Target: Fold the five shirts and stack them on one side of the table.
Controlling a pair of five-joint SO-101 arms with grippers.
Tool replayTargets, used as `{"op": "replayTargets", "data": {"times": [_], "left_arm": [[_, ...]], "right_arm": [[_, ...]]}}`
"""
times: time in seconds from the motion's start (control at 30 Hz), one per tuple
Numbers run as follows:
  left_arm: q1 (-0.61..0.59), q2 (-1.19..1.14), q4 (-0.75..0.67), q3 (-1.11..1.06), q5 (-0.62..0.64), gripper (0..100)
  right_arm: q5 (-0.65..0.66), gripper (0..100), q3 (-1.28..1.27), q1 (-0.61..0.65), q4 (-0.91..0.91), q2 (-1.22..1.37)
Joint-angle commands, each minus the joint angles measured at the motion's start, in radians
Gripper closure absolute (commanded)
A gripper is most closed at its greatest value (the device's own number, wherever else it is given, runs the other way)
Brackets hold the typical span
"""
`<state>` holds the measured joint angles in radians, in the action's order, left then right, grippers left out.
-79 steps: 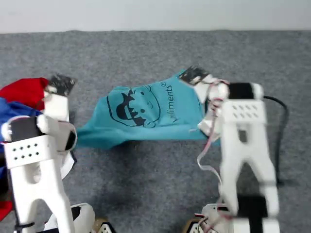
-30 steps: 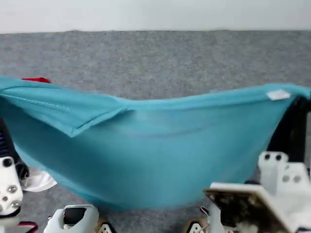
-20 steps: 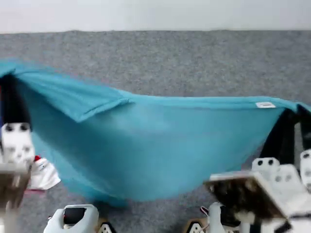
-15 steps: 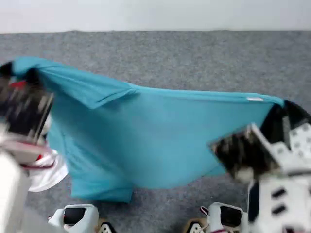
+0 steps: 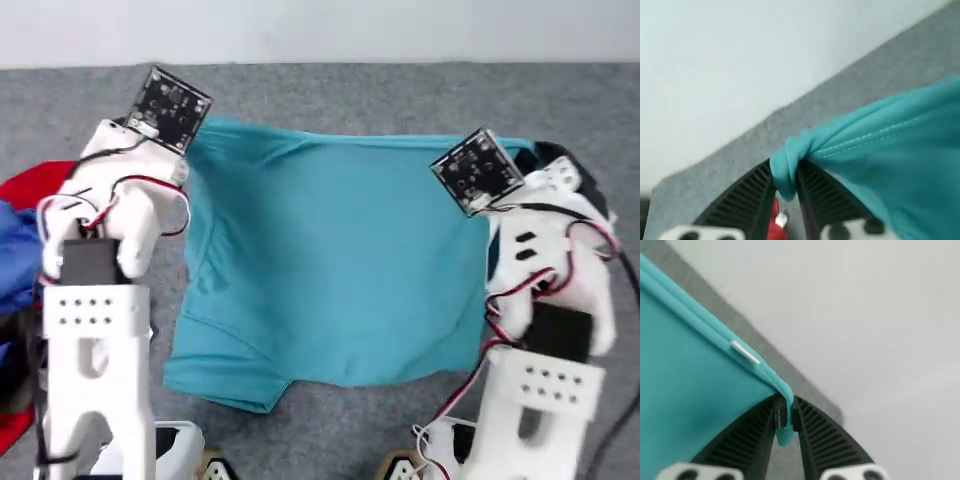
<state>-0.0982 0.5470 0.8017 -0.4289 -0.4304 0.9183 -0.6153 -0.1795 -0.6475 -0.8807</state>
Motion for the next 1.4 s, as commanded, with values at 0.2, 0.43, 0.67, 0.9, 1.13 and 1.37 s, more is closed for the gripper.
{"op": "replayTargets", "data": {"times": [0.2, 0.43, 0.67, 0.9, 1.13, 1.37], "left_arm": [[-0.006, -0.270, -0.180, 0.142, -0.006, 98], [-0.006, -0.488, -0.178, 0.369, -0.006, 98], [-0.006, -0.620, -0.178, 0.530, -0.035, 99], [0.000, -0.684, -0.109, 0.650, -0.086, 99], [-0.006, -0.710, -0.029, 0.694, -0.086, 99], [-0.003, -0.709, 0.124, 0.694, -0.086, 99]], "right_arm": [[0.012, 99.0, -0.100, 0.059, 0.470, 0.213], [0.094, 99.0, -0.098, 0.096, 0.711, 0.423], [0.095, 99.0, 0.038, 0.094, 0.819, 0.634], [0.095, 99.0, 0.287, 0.096, 0.817, 0.840], [0.095, 99.0, 0.365, 0.111, 0.816, 0.900], [0.095, 99.0, 0.364, 0.130, 0.714, 0.898]]}}
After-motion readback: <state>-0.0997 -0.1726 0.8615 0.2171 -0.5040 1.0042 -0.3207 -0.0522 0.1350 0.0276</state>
